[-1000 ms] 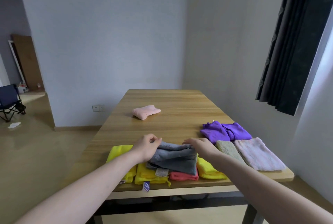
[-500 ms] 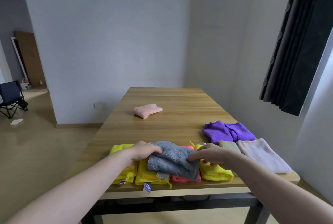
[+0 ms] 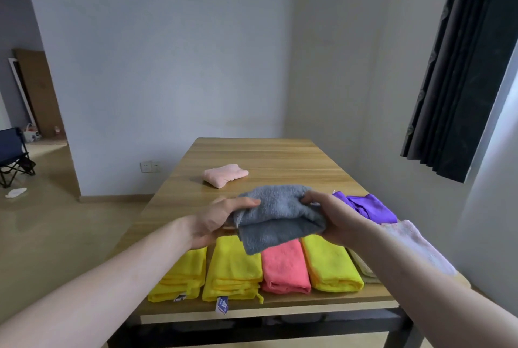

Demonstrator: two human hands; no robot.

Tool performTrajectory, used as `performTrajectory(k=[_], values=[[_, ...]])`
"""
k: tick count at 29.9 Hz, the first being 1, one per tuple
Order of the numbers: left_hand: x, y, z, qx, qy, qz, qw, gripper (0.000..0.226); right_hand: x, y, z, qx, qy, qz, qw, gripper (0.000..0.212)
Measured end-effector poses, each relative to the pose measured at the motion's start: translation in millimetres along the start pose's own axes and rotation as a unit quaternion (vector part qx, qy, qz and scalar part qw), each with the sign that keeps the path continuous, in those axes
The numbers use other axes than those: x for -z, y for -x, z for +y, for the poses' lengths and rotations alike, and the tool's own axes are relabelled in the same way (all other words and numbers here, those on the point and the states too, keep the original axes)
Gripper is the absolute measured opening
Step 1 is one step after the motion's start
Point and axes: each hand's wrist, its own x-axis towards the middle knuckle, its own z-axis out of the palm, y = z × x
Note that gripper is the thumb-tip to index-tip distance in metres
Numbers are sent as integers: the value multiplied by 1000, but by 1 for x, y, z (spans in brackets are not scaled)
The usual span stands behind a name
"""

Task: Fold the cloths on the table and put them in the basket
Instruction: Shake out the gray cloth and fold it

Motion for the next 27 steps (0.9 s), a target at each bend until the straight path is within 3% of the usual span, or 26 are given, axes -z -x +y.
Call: performTrajectory(k=[8,11,17,20,22,27], values=[[9,-61,16,30,8,38,999,26,21,-32,3,46,-51,111,991,45],[10,-106,13,29,22,94,995,25,33,-47,14,69,22,171,983,28],[-2,-175,8,14,-24,163,986,24,39,-63,42,83,121,250,957,40],[-18,-205,8,10,-74,177,981,20,48,-70,52,98,223,311,919,38],[-27,-218,12,10,-115,204,972,11,52,-71,59,108,262,320,904,34],[-50,-248,8,25,-150,211,965,19,59,-75,92,148,341,337,865,46]])
